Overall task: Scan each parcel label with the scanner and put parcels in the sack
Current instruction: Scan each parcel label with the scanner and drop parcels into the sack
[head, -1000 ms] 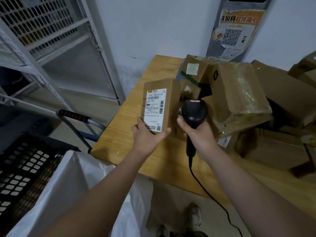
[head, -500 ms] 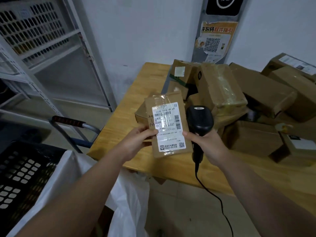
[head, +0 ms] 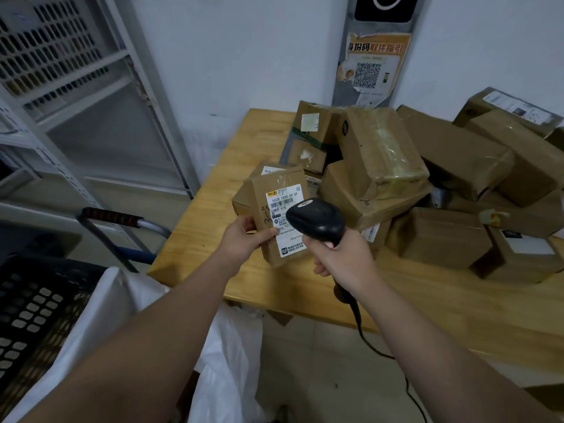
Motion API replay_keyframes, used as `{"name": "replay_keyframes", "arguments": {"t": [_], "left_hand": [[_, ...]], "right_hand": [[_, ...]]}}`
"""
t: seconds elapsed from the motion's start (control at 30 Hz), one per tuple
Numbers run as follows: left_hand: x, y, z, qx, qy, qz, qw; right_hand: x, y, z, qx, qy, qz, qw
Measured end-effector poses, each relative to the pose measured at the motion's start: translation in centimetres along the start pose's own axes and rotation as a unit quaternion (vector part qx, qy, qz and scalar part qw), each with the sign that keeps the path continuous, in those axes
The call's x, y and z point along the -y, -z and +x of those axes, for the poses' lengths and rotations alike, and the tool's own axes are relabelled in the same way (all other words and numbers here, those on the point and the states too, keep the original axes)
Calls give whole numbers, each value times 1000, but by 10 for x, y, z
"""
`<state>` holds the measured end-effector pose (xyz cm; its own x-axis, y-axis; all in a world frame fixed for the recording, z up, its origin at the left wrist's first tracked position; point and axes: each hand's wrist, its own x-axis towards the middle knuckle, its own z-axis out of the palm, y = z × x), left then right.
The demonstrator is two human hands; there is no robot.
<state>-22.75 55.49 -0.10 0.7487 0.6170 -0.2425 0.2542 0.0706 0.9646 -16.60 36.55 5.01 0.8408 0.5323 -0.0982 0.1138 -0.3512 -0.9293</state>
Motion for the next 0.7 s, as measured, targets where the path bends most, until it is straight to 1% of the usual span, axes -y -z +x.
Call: {"name": "replay_keyframes", "arguments": {"t": [0.2, 0.3, 0.5, 0.7], "left_hand": [[8, -3, 2, -8, 23, -11, 1000], [13, -1, 3, -13, 26, 0, 1000], [15, 2, 5, -26, 31, 5, 999], [15, 2, 5, -26, 27, 7, 999]], "right_hand": [[-7, -7, -1, -5, -55, 38, 998], [-8, -9, -2, -2, -75, 50, 996], [-5, -8, -2, -15, -93, 6, 996], [-3, -4, -1, -20, -98, -2, 995]]}}
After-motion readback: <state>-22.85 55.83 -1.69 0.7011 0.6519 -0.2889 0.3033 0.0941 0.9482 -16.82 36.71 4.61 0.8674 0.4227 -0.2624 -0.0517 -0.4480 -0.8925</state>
